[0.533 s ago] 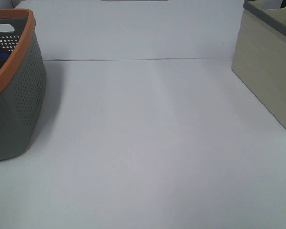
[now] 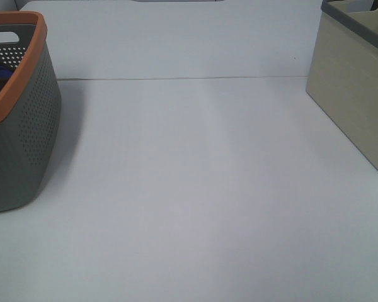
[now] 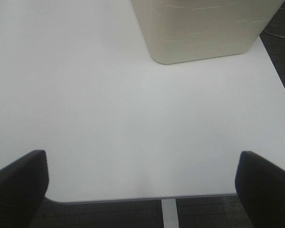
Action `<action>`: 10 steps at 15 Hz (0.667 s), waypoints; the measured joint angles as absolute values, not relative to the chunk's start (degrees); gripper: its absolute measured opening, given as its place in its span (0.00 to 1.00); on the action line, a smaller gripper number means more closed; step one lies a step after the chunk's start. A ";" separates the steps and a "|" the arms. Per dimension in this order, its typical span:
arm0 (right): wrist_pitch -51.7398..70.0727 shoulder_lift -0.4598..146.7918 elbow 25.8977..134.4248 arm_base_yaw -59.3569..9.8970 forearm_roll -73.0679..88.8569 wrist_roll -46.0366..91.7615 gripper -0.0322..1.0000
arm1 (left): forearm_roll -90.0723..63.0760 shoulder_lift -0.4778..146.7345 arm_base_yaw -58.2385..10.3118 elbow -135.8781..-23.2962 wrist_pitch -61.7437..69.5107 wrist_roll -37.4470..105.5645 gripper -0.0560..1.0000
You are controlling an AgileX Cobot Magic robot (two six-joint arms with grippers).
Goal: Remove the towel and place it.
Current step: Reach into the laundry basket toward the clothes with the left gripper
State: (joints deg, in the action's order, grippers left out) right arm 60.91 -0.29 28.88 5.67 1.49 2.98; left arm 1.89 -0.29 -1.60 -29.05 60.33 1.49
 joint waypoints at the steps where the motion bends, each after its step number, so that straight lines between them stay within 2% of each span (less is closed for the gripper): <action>1: 60.91 -0.29 28.88 5.67 1.49 2.98 0.96 | 1.89 -0.29 -1.60 -29.05 60.33 1.49 0.99; 10: 60.91 -0.29 28.88 5.67 1.49 2.98 0.96 | 1.89 -0.29 -1.60 -29.05 60.33 1.49 0.99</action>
State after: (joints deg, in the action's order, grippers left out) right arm 60.91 -0.29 28.88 5.67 1.49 2.98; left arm 1.89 -0.29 -1.60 -29.05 60.33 1.49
